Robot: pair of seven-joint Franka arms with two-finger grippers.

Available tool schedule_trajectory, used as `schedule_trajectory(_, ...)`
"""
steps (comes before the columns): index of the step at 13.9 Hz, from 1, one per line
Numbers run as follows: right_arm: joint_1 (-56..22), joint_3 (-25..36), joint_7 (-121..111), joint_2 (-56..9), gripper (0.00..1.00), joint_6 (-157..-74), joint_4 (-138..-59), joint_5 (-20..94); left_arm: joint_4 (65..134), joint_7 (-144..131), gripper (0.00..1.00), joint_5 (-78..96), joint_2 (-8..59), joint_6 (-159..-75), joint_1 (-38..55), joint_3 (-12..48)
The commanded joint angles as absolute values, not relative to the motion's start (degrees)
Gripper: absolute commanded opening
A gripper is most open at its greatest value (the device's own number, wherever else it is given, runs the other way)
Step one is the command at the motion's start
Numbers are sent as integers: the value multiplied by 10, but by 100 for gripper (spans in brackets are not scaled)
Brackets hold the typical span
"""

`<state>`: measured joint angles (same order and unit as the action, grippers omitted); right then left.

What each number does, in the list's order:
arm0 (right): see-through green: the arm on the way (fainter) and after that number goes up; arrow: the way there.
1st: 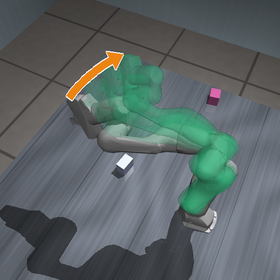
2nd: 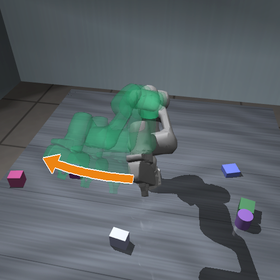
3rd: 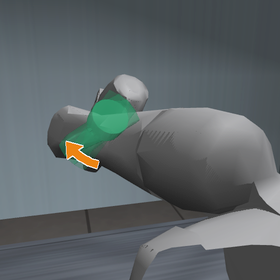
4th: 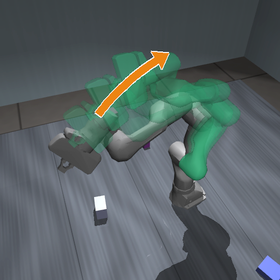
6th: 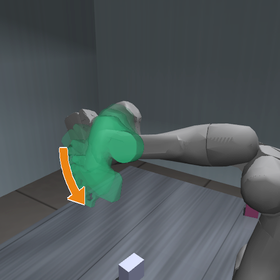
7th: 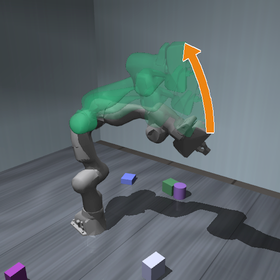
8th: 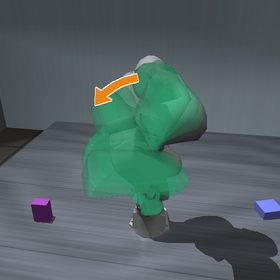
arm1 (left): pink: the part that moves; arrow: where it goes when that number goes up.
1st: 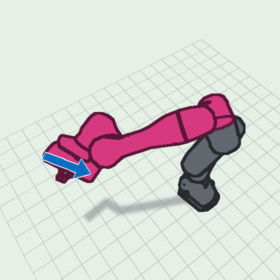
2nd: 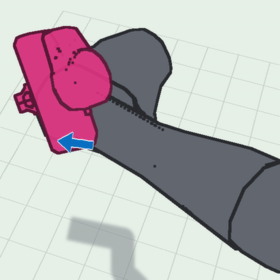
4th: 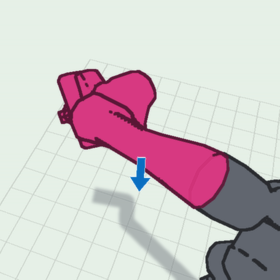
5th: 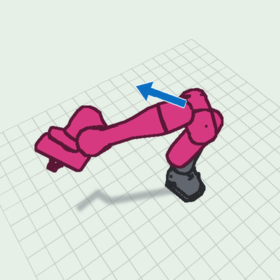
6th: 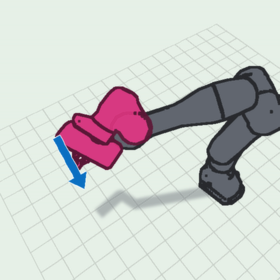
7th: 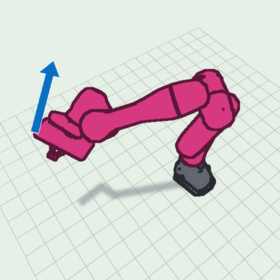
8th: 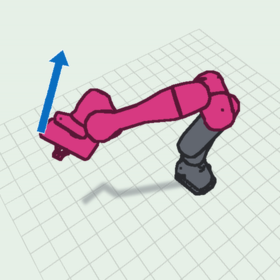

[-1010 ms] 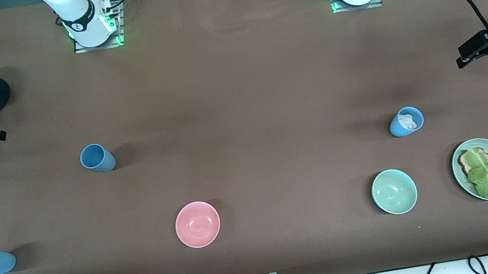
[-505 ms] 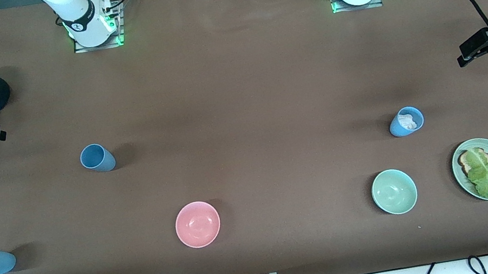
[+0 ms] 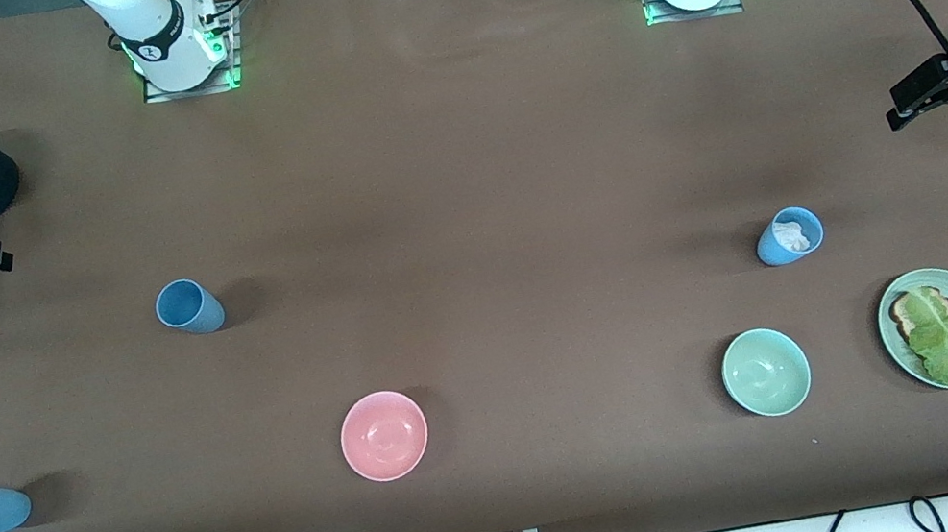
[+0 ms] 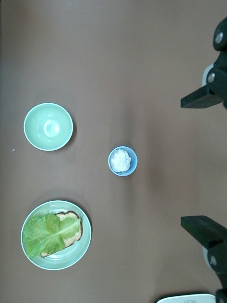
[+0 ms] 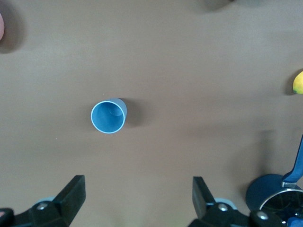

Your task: Stack blue cups with both arms

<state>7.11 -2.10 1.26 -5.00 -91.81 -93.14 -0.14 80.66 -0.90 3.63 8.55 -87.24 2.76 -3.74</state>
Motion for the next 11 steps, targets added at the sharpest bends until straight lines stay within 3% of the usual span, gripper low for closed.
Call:
schedule_trajectory(1, 74, -20, -1, -52, 100, -911, -926, 3, 803, 1, 100, 29, 84, -871, 32, -39)
schedule_trajectory(11, 74, -20, 1, -53, 100, -915, -927, 5, 804, 1, 100, 29, 91, -872, 33, -39)
